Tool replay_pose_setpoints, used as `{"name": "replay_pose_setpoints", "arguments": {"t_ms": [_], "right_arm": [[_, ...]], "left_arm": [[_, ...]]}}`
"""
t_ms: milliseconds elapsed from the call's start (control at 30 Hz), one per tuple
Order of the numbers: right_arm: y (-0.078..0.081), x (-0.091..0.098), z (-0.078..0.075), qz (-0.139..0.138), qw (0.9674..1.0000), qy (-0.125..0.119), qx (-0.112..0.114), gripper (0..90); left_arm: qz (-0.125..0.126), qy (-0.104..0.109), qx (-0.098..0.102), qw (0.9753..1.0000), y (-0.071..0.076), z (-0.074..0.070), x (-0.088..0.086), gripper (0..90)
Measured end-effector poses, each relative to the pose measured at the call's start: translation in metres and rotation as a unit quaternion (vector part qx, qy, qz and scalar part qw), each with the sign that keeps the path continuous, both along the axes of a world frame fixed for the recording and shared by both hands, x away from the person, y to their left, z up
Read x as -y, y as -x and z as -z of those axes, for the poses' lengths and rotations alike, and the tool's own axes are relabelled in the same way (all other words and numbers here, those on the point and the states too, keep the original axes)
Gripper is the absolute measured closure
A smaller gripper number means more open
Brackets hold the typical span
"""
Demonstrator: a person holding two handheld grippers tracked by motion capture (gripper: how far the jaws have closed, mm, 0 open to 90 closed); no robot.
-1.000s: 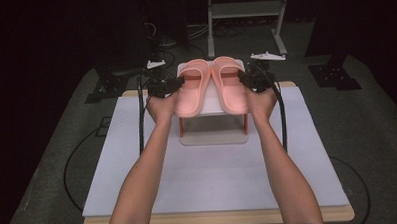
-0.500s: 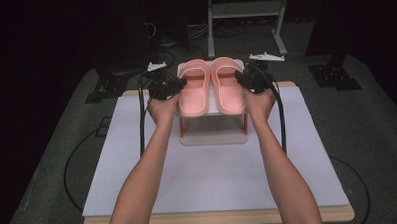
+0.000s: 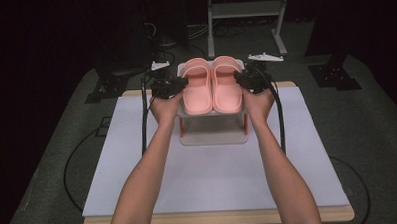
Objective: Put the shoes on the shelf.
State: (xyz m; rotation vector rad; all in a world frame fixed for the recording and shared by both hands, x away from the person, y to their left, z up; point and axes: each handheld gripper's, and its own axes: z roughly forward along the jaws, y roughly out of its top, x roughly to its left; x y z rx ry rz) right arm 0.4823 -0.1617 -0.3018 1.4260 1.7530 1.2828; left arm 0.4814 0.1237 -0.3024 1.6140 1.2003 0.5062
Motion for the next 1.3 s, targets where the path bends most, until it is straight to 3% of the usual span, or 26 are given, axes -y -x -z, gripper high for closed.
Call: {"name": "replay_pose_setpoints", "arguments": {"t_ms": [533,1300], "right_arm": [[-0.0045,0.0028,0.0012,-0.002,1.0000,-0.002,0.002,64.7],[-0.0031,0.0065,0.0026,-0.012,0.9998,-0.016,0.006,61.1]], "left_arm": [[-0.002,-0.013,0.005,0.9999,-0.0038,0.0003,0.0043,65.5],[0.003,-0.004,0.009,0.9999,-0.0011,0.0009,-0.0001,61.6]]}}
